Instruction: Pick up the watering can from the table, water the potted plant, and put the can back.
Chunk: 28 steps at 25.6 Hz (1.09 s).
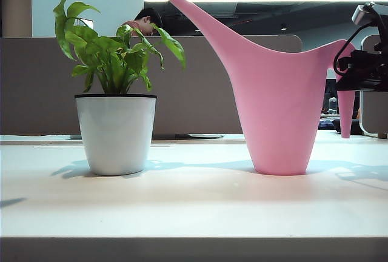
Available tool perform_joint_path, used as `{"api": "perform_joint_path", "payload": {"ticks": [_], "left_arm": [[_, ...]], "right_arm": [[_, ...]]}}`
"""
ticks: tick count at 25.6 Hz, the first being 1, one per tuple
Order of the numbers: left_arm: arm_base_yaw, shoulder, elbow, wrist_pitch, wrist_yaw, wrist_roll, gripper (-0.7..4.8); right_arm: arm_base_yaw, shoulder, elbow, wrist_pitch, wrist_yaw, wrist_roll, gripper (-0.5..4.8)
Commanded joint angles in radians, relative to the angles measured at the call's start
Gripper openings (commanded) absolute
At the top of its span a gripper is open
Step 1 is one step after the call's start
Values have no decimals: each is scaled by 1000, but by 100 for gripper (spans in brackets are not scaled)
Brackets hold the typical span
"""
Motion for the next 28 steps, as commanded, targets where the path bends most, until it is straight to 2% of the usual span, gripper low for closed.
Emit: {"api": "perform_joint_path", "payload": {"ticks": [1, 16, 28], "left_arm": [[0, -2, 5, 6, -2, 23, -5], [0, -2, 5, -3, -2, 24, -5], [0, -2, 5, -9, -2, 27, -5]], "right_arm": [[1, -4, 6, 33, 5, -4, 102], [0, -4, 6, 47, 32, -4, 57], [0, -1, 6, 86, 31, -1, 57]]}}
